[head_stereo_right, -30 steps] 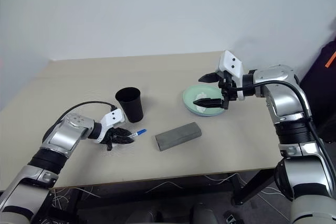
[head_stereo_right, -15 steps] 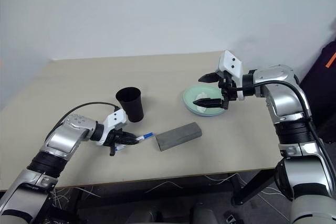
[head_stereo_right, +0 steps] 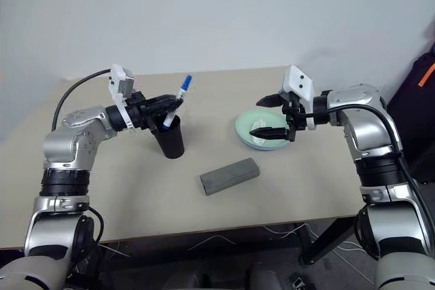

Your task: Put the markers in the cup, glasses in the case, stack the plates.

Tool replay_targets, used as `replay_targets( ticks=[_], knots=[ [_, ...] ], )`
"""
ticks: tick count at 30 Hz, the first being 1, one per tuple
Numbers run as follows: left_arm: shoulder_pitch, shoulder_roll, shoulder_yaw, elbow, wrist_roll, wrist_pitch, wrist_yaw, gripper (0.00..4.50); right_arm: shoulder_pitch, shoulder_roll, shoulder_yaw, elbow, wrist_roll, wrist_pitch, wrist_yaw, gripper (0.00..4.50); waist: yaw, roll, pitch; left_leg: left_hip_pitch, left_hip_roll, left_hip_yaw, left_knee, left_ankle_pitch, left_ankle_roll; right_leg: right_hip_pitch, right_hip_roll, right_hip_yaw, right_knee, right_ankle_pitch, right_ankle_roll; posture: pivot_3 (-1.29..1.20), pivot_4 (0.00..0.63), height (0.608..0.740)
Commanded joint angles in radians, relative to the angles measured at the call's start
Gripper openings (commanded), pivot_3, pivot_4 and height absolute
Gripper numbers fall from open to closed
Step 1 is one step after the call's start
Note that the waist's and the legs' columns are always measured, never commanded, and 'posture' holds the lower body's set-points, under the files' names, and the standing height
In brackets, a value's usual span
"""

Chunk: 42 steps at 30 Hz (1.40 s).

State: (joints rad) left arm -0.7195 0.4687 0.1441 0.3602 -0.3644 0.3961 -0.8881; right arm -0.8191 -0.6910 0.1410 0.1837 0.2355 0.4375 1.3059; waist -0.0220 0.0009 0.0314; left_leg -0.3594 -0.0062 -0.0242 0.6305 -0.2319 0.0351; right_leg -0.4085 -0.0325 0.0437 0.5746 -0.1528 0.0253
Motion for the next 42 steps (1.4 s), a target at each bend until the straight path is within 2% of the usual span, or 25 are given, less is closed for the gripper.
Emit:
replay_targets(
  ticks=[1, 9, 20, 33, 37, 42],
  knots=[
    [-0.032, -0.036, 0.039, 0.097, 0.038, -0.192, 0.087, 0.09, -0.04, -0.002, -0.019, -0.015, 0.016, -0.008, -0.002, 4.5, 0.001, 0.0, 0.0, 0.0, 0.0, 0.0, 0.0, 0.0, 0.0, 0.0, 0.0, 0.0, 0.0, 0.0, 0.0, 0.0, 0.0, 0.727],
    [-0.046, -0.083, 0.027, 0.308, 0.092, -0.395, 0.158, 0.09, -0.041, -0.006, -0.021, -0.021, 0.017, -0.002, -0.002, 4.5, 0.003, 0.0, 0.0, -0.001, -0.002, 0.0, 0.0, 0.0, 0.0, 0.0, -0.001, 0.001, -0.001, 0.001, 0.001, 0.0, 0.0, 0.727],
    [-0.032, -0.093, 0.016, 0.347, 0.097, -0.386, 0.13, 0.09, -0.04, -0.004, -0.023, -0.02, 0.017, 0.0, -0.007, 4.5, 0.002, 0.0, 0.0, -0.001, -0.002, 0.0, 0.0, 0.0, 0.0, 0.0, -0.001, 0.001, 0.0, 0.001, 0.001, 0.0, 0.0, 0.727],
    [-0.011, -0.069, 0.028, 0.261, 0.077, -0.302, 0.087, 4.44, -0.037, 0.002, -0.022, -0.007, 0.012, -0.006, -0.015, 4.5, 0.001, 0.0, 0.0, -0.001, -0.002, -0.001, 0.0, 0.0, 0.0, 0.0, -0.001, 0.001, 0.0, 0.001, 0.001, 0.0, 0.0, 0.727],
    [0.009, -0.039, 0.034, 0.163, 0.079, -0.29, 0.095, 4.44, -0.042, 0.007, -0.02, -0.002, 0.011, -0.007, -0.017, 4.5, 0.001, 0.0, 0.0, -0.001, -0.002, -0.001, 0.0, 0.0, 0.0, 0.0, -0.001, 0.001, 0.0, 0.001, 0.001, 0.0, 0.0, 0.727],
    [0.064, 0.066, 0.056, 0.002, 0.036, -0.184, 0.044, 4.44, -0.034, 0.011, -0.019, 0.014, 0.007, -0.019, -0.023, 4.5, -0.001, 0.0, 0.0, -0.001, -0.001, -0.001, -0.001, 0.0, 0.0, -0.001, -0.001, 0.0, 0.0, 0.001, 0.001, 0.0, 0.0, 0.727]
  ],
)
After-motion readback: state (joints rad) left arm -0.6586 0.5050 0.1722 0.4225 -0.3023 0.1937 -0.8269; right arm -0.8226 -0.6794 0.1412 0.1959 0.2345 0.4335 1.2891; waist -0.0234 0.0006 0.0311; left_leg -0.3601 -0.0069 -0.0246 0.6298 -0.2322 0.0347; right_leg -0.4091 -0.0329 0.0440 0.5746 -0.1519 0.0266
